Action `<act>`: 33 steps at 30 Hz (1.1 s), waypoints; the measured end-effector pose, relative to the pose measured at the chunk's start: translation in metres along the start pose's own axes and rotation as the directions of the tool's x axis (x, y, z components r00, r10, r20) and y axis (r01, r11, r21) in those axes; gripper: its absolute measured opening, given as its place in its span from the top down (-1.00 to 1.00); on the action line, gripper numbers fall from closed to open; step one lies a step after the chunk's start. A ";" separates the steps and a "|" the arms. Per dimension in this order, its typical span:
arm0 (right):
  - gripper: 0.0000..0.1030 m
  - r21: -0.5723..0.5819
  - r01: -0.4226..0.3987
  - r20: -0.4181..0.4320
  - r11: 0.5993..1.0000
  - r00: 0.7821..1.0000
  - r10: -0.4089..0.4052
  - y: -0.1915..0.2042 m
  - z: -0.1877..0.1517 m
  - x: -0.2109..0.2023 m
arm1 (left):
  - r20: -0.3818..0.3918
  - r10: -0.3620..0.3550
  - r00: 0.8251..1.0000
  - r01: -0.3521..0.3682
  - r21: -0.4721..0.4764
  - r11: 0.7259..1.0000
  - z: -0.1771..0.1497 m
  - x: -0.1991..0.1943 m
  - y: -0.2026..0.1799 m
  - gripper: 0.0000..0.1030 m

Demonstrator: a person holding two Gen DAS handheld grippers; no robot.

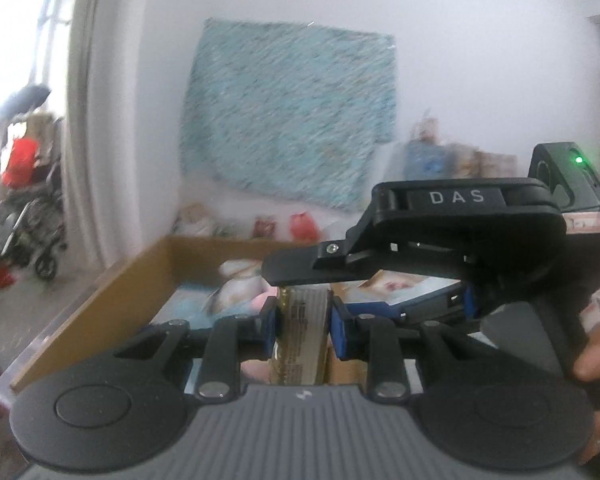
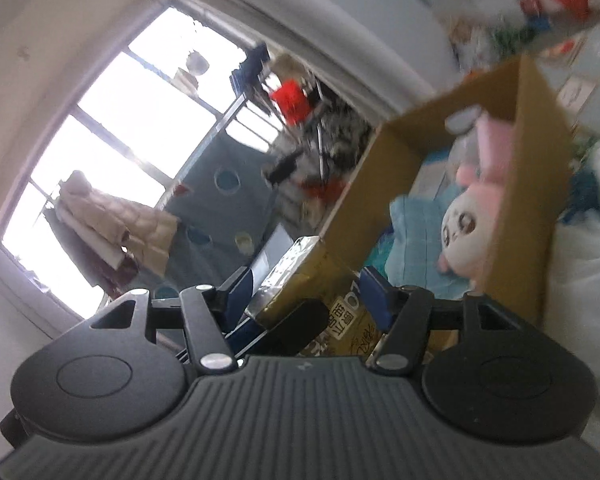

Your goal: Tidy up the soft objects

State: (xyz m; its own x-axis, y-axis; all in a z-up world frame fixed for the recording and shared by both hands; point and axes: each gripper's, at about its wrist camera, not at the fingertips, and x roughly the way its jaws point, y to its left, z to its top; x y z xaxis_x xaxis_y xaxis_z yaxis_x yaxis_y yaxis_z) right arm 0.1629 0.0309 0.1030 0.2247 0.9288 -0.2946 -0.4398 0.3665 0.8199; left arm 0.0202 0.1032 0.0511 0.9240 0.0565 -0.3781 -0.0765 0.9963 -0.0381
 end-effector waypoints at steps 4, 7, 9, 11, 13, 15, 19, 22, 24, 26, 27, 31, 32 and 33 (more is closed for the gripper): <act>-0.18 0.013 0.067 -0.041 0.998 0.997 -0.067 -0.009 -0.002 0.023 | -0.067 0.021 0.998 -0.020 0.012 1.000 -0.007 0.023 0.003 0.47; -0.20 0.017 0.124 -0.011 0.992 0.992 -0.123 -0.018 -0.002 0.011 | -0.099 0.077 0.992 -0.068 0.087 0.994 -0.016 0.034 -0.002 0.45; -0.23 0.034 0.131 0.014 0.991 0.991 -0.131 -0.026 0.000 -0.001 | -0.112 0.103 0.988 -0.088 0.131 0.987 -0.020 0.038 -0.006 0.44; -0.31 0.040 0.139 0.046 0.990 0.989 -0.141 -0.030 0.003 -0.019 | -0.120 0.096 0.988 -0.079 0.138 0.987 -0.020 0.040 -0.009 0.35; -0.37 0.041 0.150 0.075 0.988 0.985 -0.152 -0.034 0.004 -0.034 | -0.123 0.078 0.989 -0.062 0.128 0.990 -0.023 0.036 -0.007 0.09; -0.41 0.051 0.155 0.097 0.987 0.982 -0.159 -0.039 0.004 -0.045 | -0.111 0.076 0.991 -0.064 0.114 0.991 -0.024 0.031 -0.007 0.03; -0.47 0.077 0.157 0.111 0.985 0.980 -0.165 -0.047 0.000 -0.060 | -0.069 0.050 0.996 -0.047 0.047 0.998 -0.023 0.022 0.007 -0.24; -0.56 0.075 0.159 0.118 0.984 0.979 -0.168 -0.049 -0.006 -0.065 | -0.011 0.065 0.998 -0.065 -0.011 0.998 -0.016 0.004 0.020 -0.44; -0.58 0.058 0.183 0.130 0.981 0.973 -0.189 -0.047 -0.008 -0.069 | 0.017 0.073 0.997 -0.072 -0.051 0.996 -0.011 -0.007 0.030 -0.62; -0.63 0.022 0.231 0.152 0.973 0.961 -0.232 -0.043 -0.009 -0.074 | 0.040 0.060 0.997 -0.056 -0.097 0.994 -0.006 -0.018 0.040 -0.81; -0.65 -0.003 0.265 0.167 0.964 0.951 -0.261 -0.038 -0.009 -0.076 | 0.049 0.048 0.998 -0.042 -0.120 0.992 -0.005 -0.024 0.044 -0.85; -0.91 -0.144 0.445 0.251 0.884 0.880 -0.403 -0.011 -0.015 -0.080 | 0.070 0.000 0.998 0.012 -0.163 0.987 -0.002 -0.039 0.054 -1.00; -0.98 -0.179 0.481 0.272 0.858 0.863 -0.427 -0.004 -0.020 -0.080 | 0.068 -0.001 0.998 0.013 -0.167 0.986 -0.003 -0.043 0.054 -1.00; -0.98 -0.206 0.502 0.287 0.840 0.851 -0.439 0.002 -0.023 -0.081 | 0.063 0.001 0.998 0.009 -0.169 0.985 -0.003 -0.045 0.055 -1.00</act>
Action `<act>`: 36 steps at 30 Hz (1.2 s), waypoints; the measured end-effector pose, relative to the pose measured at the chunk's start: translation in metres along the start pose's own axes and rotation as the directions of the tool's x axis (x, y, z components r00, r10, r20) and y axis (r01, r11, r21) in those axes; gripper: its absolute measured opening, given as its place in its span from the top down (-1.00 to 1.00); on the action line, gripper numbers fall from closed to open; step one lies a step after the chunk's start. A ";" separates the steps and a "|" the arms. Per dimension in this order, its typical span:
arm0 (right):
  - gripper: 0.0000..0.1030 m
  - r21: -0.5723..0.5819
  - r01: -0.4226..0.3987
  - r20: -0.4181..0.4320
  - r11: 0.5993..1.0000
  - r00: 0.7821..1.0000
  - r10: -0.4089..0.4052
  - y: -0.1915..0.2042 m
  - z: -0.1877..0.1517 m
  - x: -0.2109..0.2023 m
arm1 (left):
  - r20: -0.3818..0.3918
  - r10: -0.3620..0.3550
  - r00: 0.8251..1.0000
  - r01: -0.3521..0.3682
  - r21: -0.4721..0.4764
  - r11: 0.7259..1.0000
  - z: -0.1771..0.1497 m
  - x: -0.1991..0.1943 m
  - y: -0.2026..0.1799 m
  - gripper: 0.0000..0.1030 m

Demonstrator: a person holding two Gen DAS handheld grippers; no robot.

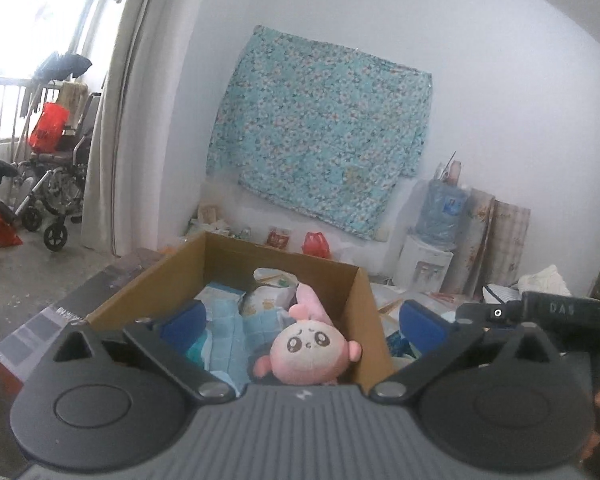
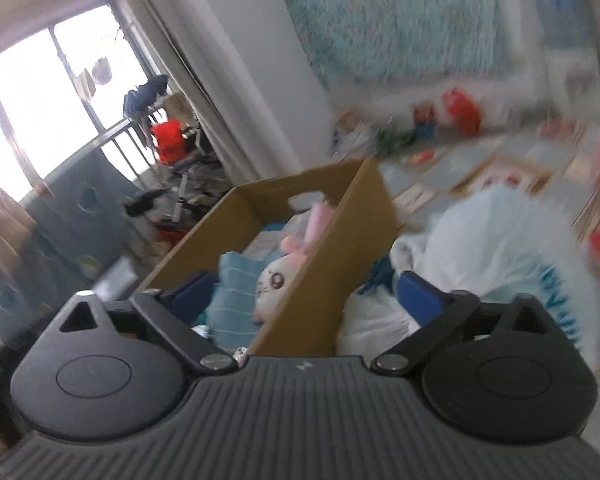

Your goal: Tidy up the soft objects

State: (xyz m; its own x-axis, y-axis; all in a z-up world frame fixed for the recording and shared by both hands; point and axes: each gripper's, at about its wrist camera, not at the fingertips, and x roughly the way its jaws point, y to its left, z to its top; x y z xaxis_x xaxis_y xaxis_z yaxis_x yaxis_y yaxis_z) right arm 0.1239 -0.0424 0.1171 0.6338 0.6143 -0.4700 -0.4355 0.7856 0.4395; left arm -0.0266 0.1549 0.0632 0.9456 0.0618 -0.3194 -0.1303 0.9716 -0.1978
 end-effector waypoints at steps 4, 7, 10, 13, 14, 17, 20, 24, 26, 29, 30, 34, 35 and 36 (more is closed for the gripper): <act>-0.98 -0.107 0.060 0.042 0.992 0.998 -0.056 0.024 -0.010 -0.016 | -0.020 0.017 1.000 -0.017 -0.017 1.000 -0.003 -0.007 0.000 -1.00; -0.98 -0.150 0.109 0.078 0.983 0.992 -0.098 0.039 -0.022 -0.029 | -0.049 0.012 0.999 -0.014 -0.043 0.999 -0.005 -0.010 0.002 -1.00; -0.98 -0.171 0.167 0.104 0.971 0.983 -0.150 0.051 -0.032 -0.042 | -0.059 0.027 0.998 -0.030 -0.058 0.998 -0.008 -0.015 0.001 -1.00; -0.98 -0.192 0.195 0.123 0.962 0.977 -0.174 0.061 -0.044 -0.057 | -0.054 0.045 0.998 -0.047 -0.050 0.998 -0.014 -0.022 -0.004 -1.00; -0.98 -0.196 0.202 0.126 0.960 0.976 -0.180 0.064 -0.047 -0.060 | -0.053 0.045 0.998 -0.047 -0.046 0.998 -0.016 -0.024 -0.006 -1.00; -0.98 -0.193 0.224 0.127 0.955 0.971 -0.202 0.071 -0.055 -0.070 | -0.062 0.030 0.998 -0.032 -0.028 0.999 -0.022 -0.030 -0.010 -1.00; -0.98 -0.175 0.253 0.115 0.951 0.965 -0.236 0.076 -0.063 -0.076 | -0.080 0.028 0.996 -0.028 0.002 1.000 -0.026 -0.035 -0.016 -1.00; -0.98 -0.184 0.320 0.125 0.929 0.945 -0.301 0.085 -0.073 -0.082 | -0.105 0.098 0.990 -0.091 0.076 0.993 -0.029 -0.035 -0.026 -1.00; -0.98 -0.204 0.350 0.141 0.914 0.935 -0.326 0.090 -0.077 -0.085 | -0.108 0.127 0.986 -0.116 0.102 0.988 -0.029 -0.036 -0.029 -1.00; -0.98 -0.216 0.382 0.177 0.899 0.921 -0.348 0.098 -0.083 -0.093 | -0.123 0.130 0.984 -0.114 0.126 0.985 -0.028 -0.037 -0.034 -1.00; -0.98 -0.217 0.388 0.184 0.895 0.917 -0.353 0.100 -0.085 -0.095 | -0.135 0.124 0.983 -0.106 0.135 0.985 -0.027 -0.036 -0.036 -1.00; -0.98 -0.231 0.427 0.194 0.874 0.901 -0.389 0.105 -0.088 -0.098 | -0.188 0.112 0.976 -0.087 0.134 0.987 -0.028 -0.029 -0.033 -1.00; -0.98 -0.236 0.440 0.195 0.866 0.895 -0.402 0.106 -0.089 -0.098 | -0.193 0.122 0.974 -0.099 0.126 0.987 -0.029 -0.028 -0.032 -1.00; -0.98 -0.240 0.449 0.197 0.861 0.891 -0.409 0.106 -0.090 -0.098 | -0.197 0.138 0.971 -0.115 0.122 0.986 -0.031 -0.027 -0.030 -1.00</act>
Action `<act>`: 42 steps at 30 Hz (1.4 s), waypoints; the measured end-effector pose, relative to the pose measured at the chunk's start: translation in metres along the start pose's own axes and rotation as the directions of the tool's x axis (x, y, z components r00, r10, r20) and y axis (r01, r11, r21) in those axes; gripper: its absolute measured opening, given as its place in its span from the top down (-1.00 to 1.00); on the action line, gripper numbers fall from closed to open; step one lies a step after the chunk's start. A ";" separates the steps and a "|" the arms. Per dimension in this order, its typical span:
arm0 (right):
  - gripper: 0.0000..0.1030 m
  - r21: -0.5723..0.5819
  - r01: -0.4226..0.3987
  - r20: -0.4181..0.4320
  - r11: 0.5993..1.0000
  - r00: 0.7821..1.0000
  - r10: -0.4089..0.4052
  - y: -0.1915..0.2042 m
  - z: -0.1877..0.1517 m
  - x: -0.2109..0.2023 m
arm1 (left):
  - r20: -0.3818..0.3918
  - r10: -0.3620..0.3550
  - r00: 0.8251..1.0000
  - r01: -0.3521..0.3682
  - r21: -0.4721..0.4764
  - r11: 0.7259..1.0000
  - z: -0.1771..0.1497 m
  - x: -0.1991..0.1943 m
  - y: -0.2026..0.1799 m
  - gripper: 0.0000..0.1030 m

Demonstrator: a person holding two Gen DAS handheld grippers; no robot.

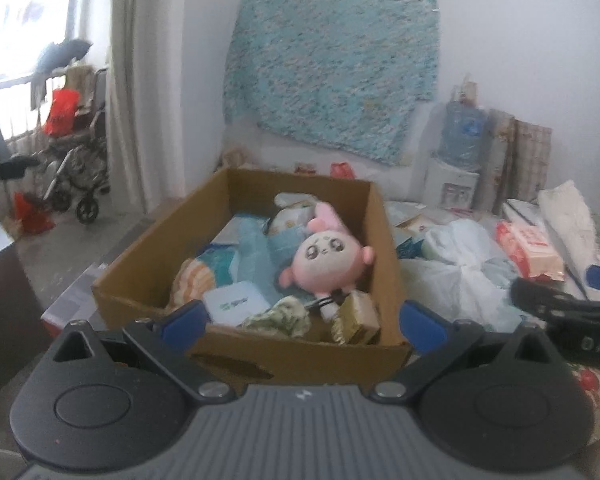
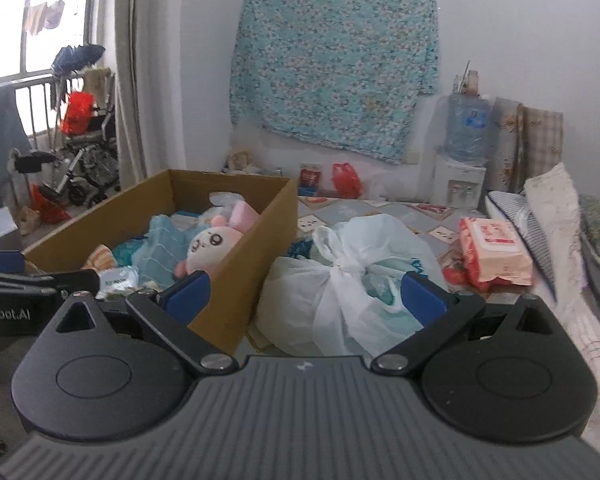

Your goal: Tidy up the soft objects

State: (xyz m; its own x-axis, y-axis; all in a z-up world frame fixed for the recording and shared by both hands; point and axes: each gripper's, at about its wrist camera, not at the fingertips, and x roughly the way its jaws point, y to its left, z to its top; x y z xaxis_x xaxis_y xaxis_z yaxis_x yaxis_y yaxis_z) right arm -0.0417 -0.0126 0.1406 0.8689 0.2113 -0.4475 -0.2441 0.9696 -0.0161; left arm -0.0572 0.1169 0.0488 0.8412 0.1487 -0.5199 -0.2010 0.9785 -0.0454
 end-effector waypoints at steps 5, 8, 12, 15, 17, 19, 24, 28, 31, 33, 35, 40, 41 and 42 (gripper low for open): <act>-0.98 -0.019 0.046 0.019 0.999 0.999 -0.046 0.003 -0.005 0.003 | -0.055 0.032 0.998 -0.033 -0.013 0.999 -0.006 0.010 0.007 -1.00; -0.98 0.005 0.003 -0.006 1.000 1.000 -0.003 0.005 -0.004 0.005 | -0.063 0.044 0.997 -0.046 -0.031 0.998 -0.009 0.010 0.013 -1.00; -0.98 0.061 -0.076 -0.092 0.995 0.992 0.082 0.013 -0.003 0.018 | -0.064 0.059 0.996 -0.062 -0.042 0.997 -0.010 0.007 0.019 -1.00; -0.98 0.077 -0.091 -0.146 0.993 0.984 0.102 0.020 -0.005 0.030 | -0.068 0.084 0.994 -0.086 -0.033 0.996 -0.011 0.008 0.022 -1.00; -0.98 0.066 -0.090 -0.175 0.994 0.979 0.101 0.026 -0.008 0.037 | -0.077 0.099 0.992 -0.101 -0.022 0.995 -0.011 0.010 0.022 -1.00; -0.98 0.056 -0.099 -0.206 0.994 0.973 0.108 0.033 -0.012 0.044 | -0.093 0.106 0.990 -0.108 -0.015 0.994 -0.010 0.012 0.022 -1.00; -0.98 0.053 -0.113 -0.250 0.992 0.960 0.123 0.041 -0.017 0.057 | -0.111 0.113 0.987 -0.115 -0.015 0.993 -0.011 0.016 0.025 -1.00; -0.98 0.058 -0.115 -0.263 0.992 0.957 0.127 0.043 -0.017 0.062 | -0.127 0.104 0.986 -0.109 -0.030 0.994 -0.012 0.018 0.030 -1.00; -0.98 0.064 -0.116 -0.273 0.991 0.953 0.129 0.041 -0.017 0.064 | -0.132 0.110 0.985 -0.115 -0.029 0.993 -0.014 0.019 0.030 -1.00; -0.98 0.066 -0.114 -0.276 0.991 0.953 0.127 0.040 -0.017 0.065 | -0.137 0.112 0.984 -0.117 -0.027 0.993 -0.014 0.019 0.031 -1.00; -0.98 0.069 -0.110 -0.278 0.992 0.952 0.125 0.039 -0.017 0.066 | -0.140 0.116 0.983 -0.121 -0.028 0.992 -0.014 0.020 0.030 -1.00; -0.98 0.083 -0.107 -0.288 0.991 0.949 0.126 0.038 -0.018 0.070 | -0.148 0.121 0.982 -0.126 -0.026 0.992 -0.015 0.022 0.031 -1.00; -0.98 0.083 -0.106 -0.291 0.991 0.948 0.126 0.038 -0.018 0.071 | -0.149 0.122 0.981 -0.127 -0.024 0.992 -0.015 0.022 0.031 -1.00; -0.98 0.083 -0.107 -0.293 0.991 0.948 0.127 0.038 -0.019 0.071 | -0.150 0.122 0.981 -0.126 -0.023 0.992 -0.016 0.023 0.031 -1.00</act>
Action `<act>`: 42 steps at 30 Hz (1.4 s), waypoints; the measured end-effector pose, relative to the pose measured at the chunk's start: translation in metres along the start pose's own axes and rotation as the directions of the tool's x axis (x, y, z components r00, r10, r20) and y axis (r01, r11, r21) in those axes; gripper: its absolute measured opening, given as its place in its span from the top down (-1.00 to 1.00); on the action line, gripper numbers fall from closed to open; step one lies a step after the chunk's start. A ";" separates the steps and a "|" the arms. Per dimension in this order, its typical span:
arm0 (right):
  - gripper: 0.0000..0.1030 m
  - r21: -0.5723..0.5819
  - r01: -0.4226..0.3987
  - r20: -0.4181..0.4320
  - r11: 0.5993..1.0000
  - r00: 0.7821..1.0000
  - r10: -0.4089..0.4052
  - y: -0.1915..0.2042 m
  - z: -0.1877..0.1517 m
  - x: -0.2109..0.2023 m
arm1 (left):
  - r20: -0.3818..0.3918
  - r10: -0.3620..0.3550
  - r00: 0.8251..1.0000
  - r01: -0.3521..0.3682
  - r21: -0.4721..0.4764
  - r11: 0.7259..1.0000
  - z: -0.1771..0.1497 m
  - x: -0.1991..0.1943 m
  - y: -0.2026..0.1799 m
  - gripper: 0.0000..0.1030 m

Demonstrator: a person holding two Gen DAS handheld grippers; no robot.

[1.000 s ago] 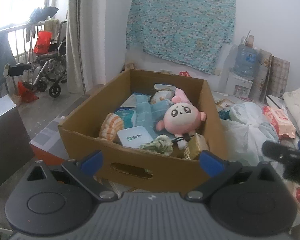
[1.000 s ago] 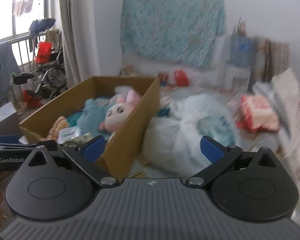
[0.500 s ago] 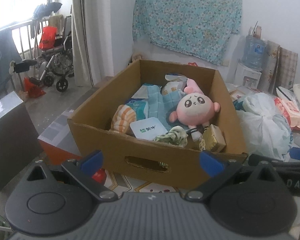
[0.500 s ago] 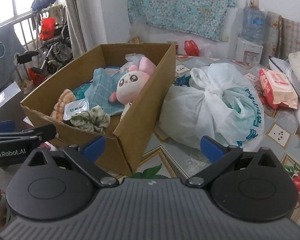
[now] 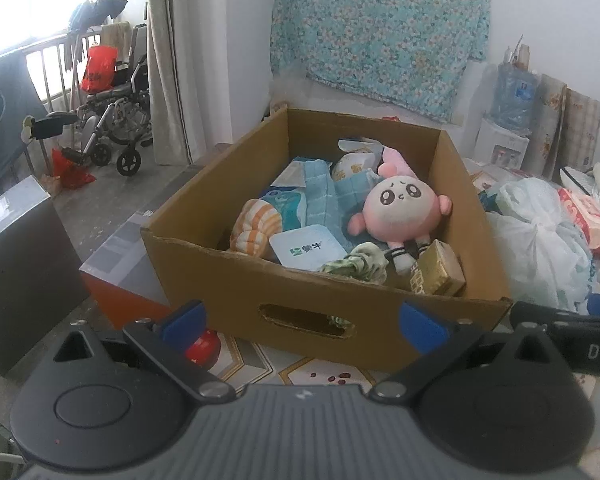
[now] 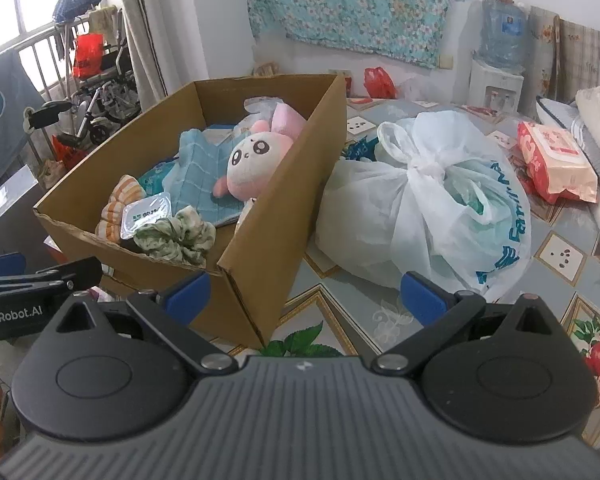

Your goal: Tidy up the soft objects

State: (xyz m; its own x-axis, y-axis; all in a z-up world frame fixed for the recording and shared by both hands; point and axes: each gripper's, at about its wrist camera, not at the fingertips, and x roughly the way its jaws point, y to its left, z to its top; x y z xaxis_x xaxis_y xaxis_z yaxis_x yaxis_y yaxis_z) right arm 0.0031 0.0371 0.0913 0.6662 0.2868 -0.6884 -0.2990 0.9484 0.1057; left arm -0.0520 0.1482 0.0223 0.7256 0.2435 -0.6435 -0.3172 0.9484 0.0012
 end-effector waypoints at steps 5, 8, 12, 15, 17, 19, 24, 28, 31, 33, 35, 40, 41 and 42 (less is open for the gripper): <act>-0.98 -0.010 0.001 -0.010 1.000 1.000 -0.001 0.002 -0.002 0.002 | -0.009 0.000 1.000 0.000 -0.004 1.000 -0.001 0.001 0.000 -1.00; -0.98 -0.012 0.004 -0.011 1.000 1.000 -0.004 0.003 -0.002 0.003 | -0.015 0.000 1.000 0.000 -0.006 1.000 -0.001 0.002 0.001 -1.00; -0.98 -0.015 0.003 -0.013 1.000 1.000 -0.003 0.003 -0.003 0.004 | -0.022 -0.005 1.000 0.005 -0.006 1.000 -0.002 0.003 0.001 -1.00; -0.98 -0.017 0.004 -0.012 1.000 1.000 -0.004 0.003 -0.003 0.004 | -0.022 -0.003 1.000 0.003 -0.001 1.000 -0.002 0.002 0.000 -1.00; -0.98 -0.020 0.004 -0.012 1.000 1.000 -0.005 0.003 -0.003 0.004 | -0.021 -0.004 1.000 0.004 0.002 1.000 -0.003 0.002 0.000 -1.00; -0.98 -0.019 0.002 -0.014 1.000 1.000 -0.002 0.004 -0.004 0.004 | -0.022 -0.007 1.000 0.007 0.004 1.000 -0.003 0.001 0.000 -1.00; -0.98 -0.023 -0.001 -0.022 1.000 1.000 0.000 0.005 -0.004 0.004 | -0.024 -0.008 1.000 0.008 0.004 1.000 -0.003 0.002 0.000 -1.00; -0.98 -0.022 -0.002 -0.024 1.000 1.000 0.002 0.005 -0.005 0.004 | -0.030 -0.011 0.999 0.011 0.000 1.000 -0.004 0.002 0.002 -1.00; -0.98 -0.020 -0.004 -0.027 1.000 1.000 0.004 0.006 -0.005 0.004 | -0.030 -0.011 0.999 0.011 0.002 1.000 -0.004 0.002 0.002 -1.00; -0.98 -0.020 -0.006 -0.032 1.000 0.999 0.005 0.005 -0.005 0.005 | -0.031 -0.014 0.999 0.015 0.004 1.000 -0.004 0.002 0.002 -1.00; -0.98 -0.021 -0.007 -0.035 1.000 0.999 0.006 0.005 -0.005 0.005 | -0.033 -0.019 0.999 0.019 0.011 1.000 -0.005 0.002 0.003 -1.00; -0.98 -0.022 -0.006 -0.040 1.000 0.999 0.005 0.006 -0.005 0.006 | -0.038 -0.018 0.999 0.019 0.026 0.999 -0.007 0.003 0.000 -1.00; -0.98 -0.021 -0.006 -0.042 1.000 0.999 0.005 0.006 -0.004 0.007 | -0.039 -0.017 0.999 0.018 0.027 0.999 -0.007 0.003 0.000 -1.00; -0.98 -0.019 -0.005 -0.045 1.000 0.999 0.004 0.006 -0.004 0.008 | -0.040 -0.018 0.999 0.019 0.028 0.999 -0.007 0.004 0.000 -1.00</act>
State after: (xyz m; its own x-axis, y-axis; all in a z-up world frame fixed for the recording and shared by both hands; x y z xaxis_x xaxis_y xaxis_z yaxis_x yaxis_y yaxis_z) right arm 0.0036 0.0445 0.0833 0.6338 0.2844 -0.7193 -0.3155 0.9441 0.0953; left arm -0.0537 0.1473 0.0144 0.7060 0.2181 -0.6738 -0.2861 0.9582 0.0104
